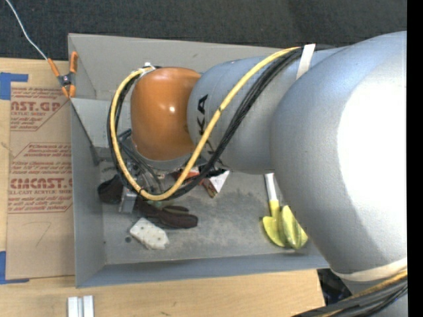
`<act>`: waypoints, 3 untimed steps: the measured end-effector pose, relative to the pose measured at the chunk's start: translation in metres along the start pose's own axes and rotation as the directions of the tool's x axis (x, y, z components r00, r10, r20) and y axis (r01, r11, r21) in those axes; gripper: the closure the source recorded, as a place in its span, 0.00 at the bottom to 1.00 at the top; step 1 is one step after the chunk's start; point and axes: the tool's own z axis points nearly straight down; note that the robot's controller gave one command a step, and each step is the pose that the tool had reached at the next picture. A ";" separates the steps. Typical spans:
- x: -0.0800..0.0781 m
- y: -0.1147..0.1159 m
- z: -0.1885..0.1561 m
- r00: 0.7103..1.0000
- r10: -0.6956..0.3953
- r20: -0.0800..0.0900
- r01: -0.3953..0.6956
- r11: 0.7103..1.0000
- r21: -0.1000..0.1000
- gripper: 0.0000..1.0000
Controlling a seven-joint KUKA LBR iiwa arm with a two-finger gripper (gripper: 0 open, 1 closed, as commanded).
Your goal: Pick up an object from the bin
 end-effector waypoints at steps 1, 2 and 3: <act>-0.015 0.000 0.054 0.999 -0.040 0.011 0.040 0.999 -0.005 1.00; -0.024 0.000 0.086 1.000 -0.003 0.000 0.003 1.000 -0.002 1.00; -0.024 0.000 0.086 1.000 -0.003 0.000 0.003 1.000 -0.002 1.00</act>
Offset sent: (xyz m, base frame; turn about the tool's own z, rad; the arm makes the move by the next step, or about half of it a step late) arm 0.0250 -0.0027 -0.0861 -0.0017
